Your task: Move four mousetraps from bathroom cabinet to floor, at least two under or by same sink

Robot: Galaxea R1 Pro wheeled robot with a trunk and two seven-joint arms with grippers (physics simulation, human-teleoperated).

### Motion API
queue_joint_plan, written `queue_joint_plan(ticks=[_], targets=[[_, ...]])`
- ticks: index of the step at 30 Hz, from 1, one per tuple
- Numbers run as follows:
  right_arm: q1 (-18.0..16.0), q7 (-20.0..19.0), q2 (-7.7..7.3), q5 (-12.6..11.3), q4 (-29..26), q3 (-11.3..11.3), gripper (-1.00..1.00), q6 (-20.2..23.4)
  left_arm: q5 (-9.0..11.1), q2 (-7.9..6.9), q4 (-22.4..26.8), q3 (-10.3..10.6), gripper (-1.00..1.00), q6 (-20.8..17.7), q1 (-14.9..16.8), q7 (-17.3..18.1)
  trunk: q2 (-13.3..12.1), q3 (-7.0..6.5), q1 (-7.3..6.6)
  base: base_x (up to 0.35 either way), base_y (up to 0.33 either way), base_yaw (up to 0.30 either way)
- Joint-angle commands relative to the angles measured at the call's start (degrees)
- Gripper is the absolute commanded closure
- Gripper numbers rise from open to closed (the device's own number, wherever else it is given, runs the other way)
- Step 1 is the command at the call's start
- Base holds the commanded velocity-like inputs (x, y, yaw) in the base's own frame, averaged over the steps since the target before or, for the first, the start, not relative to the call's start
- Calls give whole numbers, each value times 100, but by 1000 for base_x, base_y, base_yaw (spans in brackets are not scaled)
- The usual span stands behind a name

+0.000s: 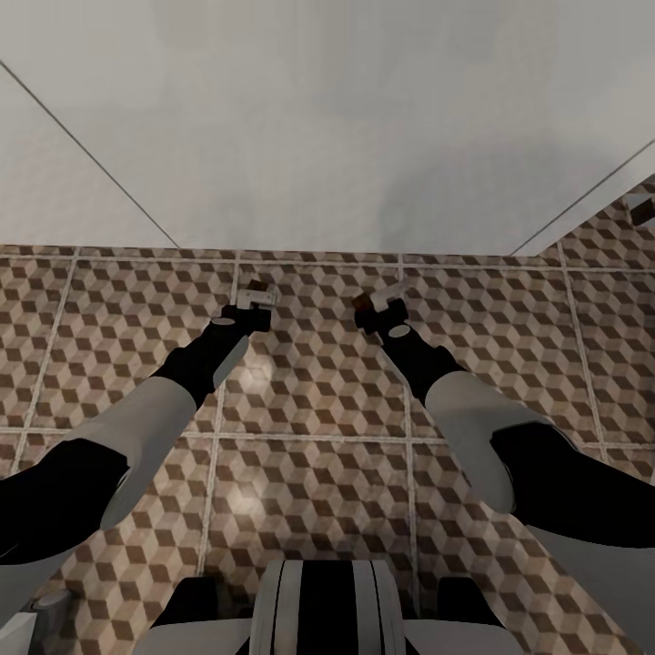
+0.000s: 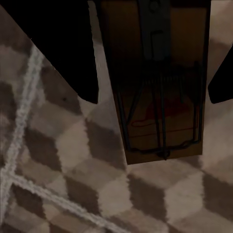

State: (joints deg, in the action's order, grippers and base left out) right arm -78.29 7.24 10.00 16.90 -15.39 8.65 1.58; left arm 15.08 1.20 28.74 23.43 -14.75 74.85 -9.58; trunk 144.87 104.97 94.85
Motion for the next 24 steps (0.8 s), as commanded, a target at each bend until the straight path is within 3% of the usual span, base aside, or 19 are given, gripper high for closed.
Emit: queue_joint_plan(ticks=[1,24], targets=[[-2,31,0,42,1,22,-100,-29,39,-6,9,48,100,-28,3,-62,1,3,-1,0,0,0],[-2,32,0,42,1,22,-100,-79,39,-6,8,48,100,-29,3,-62,1,3,-1,0,0,0]])
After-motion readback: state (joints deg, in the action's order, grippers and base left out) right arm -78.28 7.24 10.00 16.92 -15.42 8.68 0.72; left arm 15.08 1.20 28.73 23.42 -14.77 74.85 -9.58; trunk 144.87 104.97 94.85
